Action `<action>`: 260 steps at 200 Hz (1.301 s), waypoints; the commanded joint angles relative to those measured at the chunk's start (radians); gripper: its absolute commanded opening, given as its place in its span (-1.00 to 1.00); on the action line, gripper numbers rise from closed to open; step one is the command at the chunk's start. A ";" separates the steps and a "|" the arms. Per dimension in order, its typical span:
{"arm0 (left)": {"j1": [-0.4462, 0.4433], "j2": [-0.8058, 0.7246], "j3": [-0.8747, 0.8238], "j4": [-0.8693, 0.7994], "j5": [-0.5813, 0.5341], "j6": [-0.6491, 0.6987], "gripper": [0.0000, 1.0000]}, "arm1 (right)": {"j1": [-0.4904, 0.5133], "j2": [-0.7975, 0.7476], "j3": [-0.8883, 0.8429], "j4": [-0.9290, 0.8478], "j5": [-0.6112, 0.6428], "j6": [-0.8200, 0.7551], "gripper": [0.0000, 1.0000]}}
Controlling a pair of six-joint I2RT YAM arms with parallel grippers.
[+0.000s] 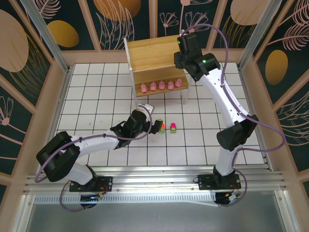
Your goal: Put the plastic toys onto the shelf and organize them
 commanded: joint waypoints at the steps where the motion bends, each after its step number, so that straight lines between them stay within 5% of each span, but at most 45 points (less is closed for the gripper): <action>1: 0.007 -0.018 -0.006 -0.013 -0.013 -0.007 0.98 | -0.007 -0.029 0.010 0.002 0.007 -0.012 -0.22; 188: 0.007 -0.022 -0.008 -0.015 -0.024 -0.008 0.98 | 0.078 -0.133 0.012 -0.011 0.125 -0.005 -0.06; 260: 0.011 -0.038 -0.015 -0.025 -0.084 -0.020 0.98 | 0.231 -0.328 -0.273 0.083 0.219 0.059 -0.06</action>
